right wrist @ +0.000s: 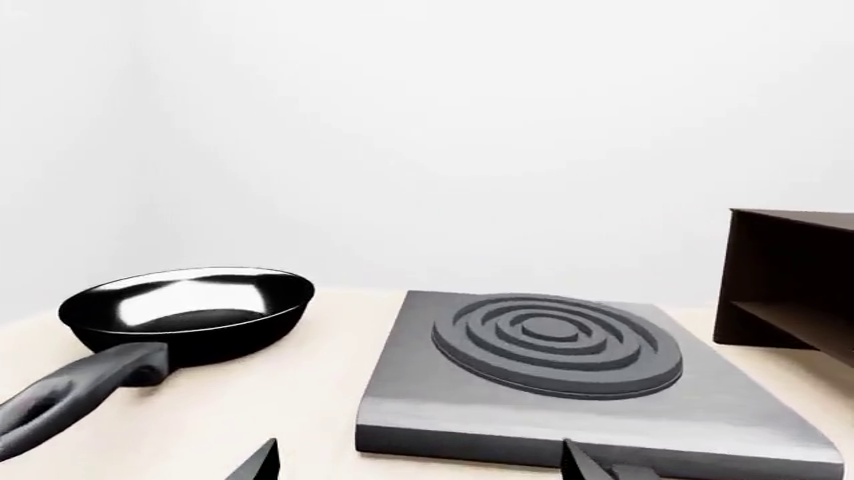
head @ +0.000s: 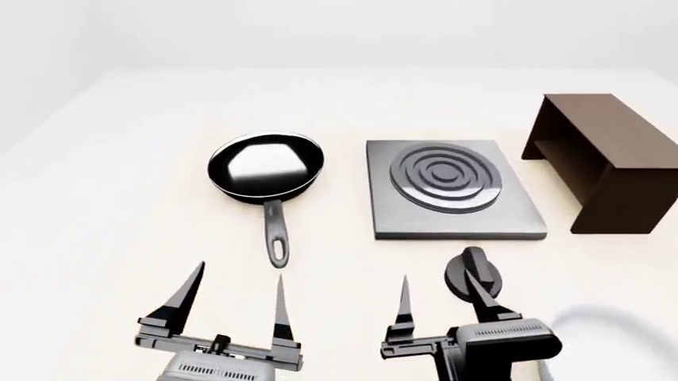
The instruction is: Turn on the stove.
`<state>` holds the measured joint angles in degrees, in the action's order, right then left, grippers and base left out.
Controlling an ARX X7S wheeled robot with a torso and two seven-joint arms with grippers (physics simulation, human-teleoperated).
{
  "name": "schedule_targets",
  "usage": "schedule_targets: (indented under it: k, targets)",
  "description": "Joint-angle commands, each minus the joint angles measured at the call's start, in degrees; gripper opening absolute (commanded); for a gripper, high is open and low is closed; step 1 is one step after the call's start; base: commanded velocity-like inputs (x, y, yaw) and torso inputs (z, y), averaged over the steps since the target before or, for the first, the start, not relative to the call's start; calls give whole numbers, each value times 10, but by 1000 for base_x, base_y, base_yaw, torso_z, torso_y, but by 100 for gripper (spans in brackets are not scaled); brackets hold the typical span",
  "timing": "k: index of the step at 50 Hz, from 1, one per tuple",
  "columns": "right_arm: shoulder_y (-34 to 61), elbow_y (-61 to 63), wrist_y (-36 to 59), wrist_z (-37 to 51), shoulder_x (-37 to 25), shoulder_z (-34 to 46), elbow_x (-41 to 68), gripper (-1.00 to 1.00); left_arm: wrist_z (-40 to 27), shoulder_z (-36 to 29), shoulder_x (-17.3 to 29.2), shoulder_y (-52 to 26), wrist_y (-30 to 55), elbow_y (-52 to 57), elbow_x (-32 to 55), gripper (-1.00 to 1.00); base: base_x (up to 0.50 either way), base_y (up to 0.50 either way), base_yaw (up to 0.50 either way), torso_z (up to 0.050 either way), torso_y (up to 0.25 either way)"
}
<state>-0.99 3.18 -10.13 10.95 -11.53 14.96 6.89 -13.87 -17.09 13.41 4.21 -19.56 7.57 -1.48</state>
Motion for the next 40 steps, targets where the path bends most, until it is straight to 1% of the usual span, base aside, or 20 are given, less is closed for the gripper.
schedule_targets:
  k: [1, 7, 9, 10, 11, 12, 14, 18, 22, 24, 25, 26, 27, 28, 30, 31, 32, 34, 38, 40]
  targets:
    - [2, 13, 19, 13, -1, 1, 2, 100, -3, -3, 3, -1, 0, 0, 1, 100, 0, 0, 0, 0, 0]
    - [7, 82, 79, 15, -13, -1, 23, 100, -4, -5, 4, -2, 2, 2, 3, 100, 0, 0, 0, 0, 0]
    - [17, 130, 123, 12, -20, -7, 49, 100, -4, -5, 4, -3, -1, -2, 4, 100, 0, 0, 0, 0, 0]
    - [28, 168, 171, 13, -27, -8, 68, 100, -5, -5, 4, -3, -2, -2, 4, 100, 0, 0, 0, 0, 0]
    - [33, 183, 183, 14, -29, -9, 74, 100, -5, -5, 5, -3, -2, -2, 4, 100, 0, 0, 0, 0, 0]
    - [47, 216, 224, 17, -36, -5, 80, 100, -5, -6, 5, -3, -3, -2, 4, 100, 0, 0, 0, 0, 0]
    - [61, 242, 261, 19, -42, -2, 89, 100, -6, -6, 5, -3, -4, -4, 5, 100, 0, 0, 0, 0, 0]
    - [111, 293, 384, 27, -49, 0, 130, 100, -8, -6, 6, -3, -8, -5, 6, 100, 0, 0, 0, 0, 0]
    - [154, 316, 465, 38, -55, -3, 156, 100, -9, -7, 7, -4, -11, -9, 7, 100, 0, 0, 0, 0, 0]
    - [165, 327, 469, 34, -59, -2, 159, 100, -9, -7, 7, -5, -12, -11, 9, 100, 0, 0, 0, 0, 0]
    - [182, 338, 504, 35, -65, 4, 166, 100, -9, -7, 7, -6, -13, -13, 9, 100, 0, 0, 0, 0, 0]
    - [183, 339, 505, 35, -65, 4, 167, 100, -9, -8, 8, -6, -13, -13, 9, 100, 0, 0, 0, 0, 0]
    - [198, 339, 519, 54, -54, -13, 172, 100, -9, -8, 8, -6, -13, -13, 10, 100, 0, 0, 0, 0, 0]
    - [215, 336, 528, 46, -62, 0, 167, 100, -9, -8, 8, -7, -14, -14, 10, 100, 0, 0, 0, 0, 0]
    - [230, 328, 538, 59, -48, -19, 177, 100, -11, -8, 8, -7, -13, -15, 10, 100, 0, 0, 0, 0, 0]
    - [246, 326, 563, 48, -63, 3, 175, 100, -11, -8, 8, -7, -13, -15, 10, 100, 0, 0, 0, 0, 0]
    - [255, 320, 559, 44, -60, 4, 175, 100, -12, -7, 8, -6, -12, -13, 10, 100, 0, 0, 0, 0, 0]
    - [283, 315, 583, 39, -74, 28, 164, 100, -13, -8, 9, -6, -12, -13, 11, 100, 0, 0, 0, 0, 0]
    - [338, 316, 671, 3, -100, 67, 188, 100, -13, -9, 10, -5, -9, -11, 12, 100, 0, 0, 0, 0, 0]
    - [359, 311, 694, 13, -101, 75, 180, 100, -14, -9, 10, -6, -10, -13, 13, 100, 0, 0, 0, 0, 0]
